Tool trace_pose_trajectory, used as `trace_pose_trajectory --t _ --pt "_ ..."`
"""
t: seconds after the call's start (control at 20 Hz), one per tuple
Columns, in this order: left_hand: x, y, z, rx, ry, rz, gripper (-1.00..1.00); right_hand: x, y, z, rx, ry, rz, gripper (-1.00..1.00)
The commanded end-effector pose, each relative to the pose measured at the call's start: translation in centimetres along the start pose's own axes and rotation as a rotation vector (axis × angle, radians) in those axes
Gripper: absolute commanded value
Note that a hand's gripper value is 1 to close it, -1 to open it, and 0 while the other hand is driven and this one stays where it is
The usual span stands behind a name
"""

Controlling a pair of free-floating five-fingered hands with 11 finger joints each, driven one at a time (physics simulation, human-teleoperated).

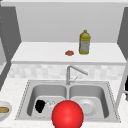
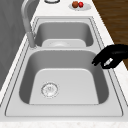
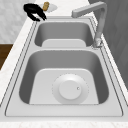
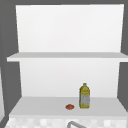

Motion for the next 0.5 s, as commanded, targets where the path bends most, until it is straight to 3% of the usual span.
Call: trace_pose_trajectory --t 0.0,0.45 --pt "0.0 0.0 0.0 0.0 0.0 0.0 0.0 1.7 1.1 -0.5 0.024 0.08 -0.008 -1.0" --pt "0.0 0.0 0.0 0.0 0.0 0.0 0.0 4.8 1.0 -0.2 0.001 0.162 -0.023 -1.0"
